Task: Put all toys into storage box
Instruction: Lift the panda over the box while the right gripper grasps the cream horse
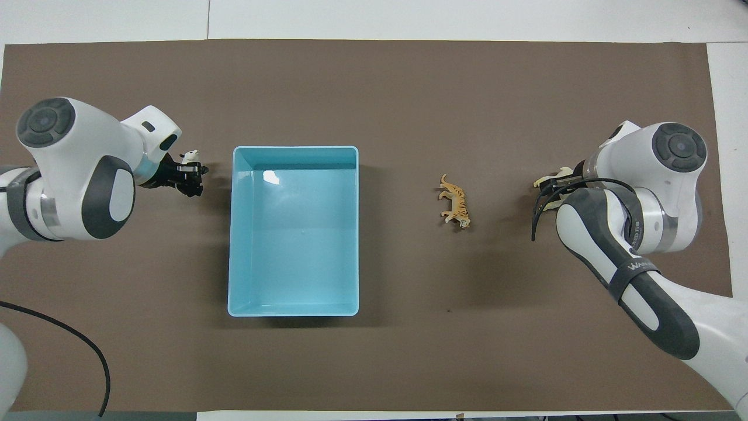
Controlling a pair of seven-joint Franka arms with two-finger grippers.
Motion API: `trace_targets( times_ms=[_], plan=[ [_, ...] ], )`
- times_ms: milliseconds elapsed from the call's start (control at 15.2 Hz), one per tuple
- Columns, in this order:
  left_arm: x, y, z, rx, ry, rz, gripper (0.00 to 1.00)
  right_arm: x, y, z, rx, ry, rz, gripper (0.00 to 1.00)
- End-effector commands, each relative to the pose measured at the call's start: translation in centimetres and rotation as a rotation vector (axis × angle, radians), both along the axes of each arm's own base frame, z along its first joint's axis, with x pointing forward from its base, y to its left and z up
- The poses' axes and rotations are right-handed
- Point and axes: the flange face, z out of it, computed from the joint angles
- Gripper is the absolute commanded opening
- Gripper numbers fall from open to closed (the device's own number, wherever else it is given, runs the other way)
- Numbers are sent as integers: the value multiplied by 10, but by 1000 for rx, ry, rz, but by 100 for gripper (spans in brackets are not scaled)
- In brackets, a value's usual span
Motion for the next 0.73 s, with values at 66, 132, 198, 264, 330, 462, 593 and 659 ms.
trace_targets(
  times_ms=[66, 132, 198, 264, 330, 462, 593, 659],
  plan=[
    [3, -37, 77, -23, 67, 102, 18, 2, -4, -1, -1, -19, 23, 0],
    [-6, -64, 86, -18, 74, 128, 18, 3, 1, 0, -1, -19, 31, 0],
    [-17, -94, 87, -9, 81, 159, 19, 4, 5, 2, -1, -15, 37, 0],
    [-32, -127, 82, 1, 87, 185, 19, 7, 6, 6, -1, -10, 32, 0],
    [-51, -158, 76, 14, 94, 211, 21, 11, 6, 14, 0, 2, 30, 0],
    [-77, -194, 63, 15, 79, 207, 42, 25, 6, 46, -2, -1, 26, 0],
    [-80, -196, 65, 15, 75, 188, 100, 37, 8, 99, 0, 1, -2, 0],
    [-78, -191, 64, 23, 74, 189, 100, 42, 16, 130, 2, -1, -8, 0]
  ],
)
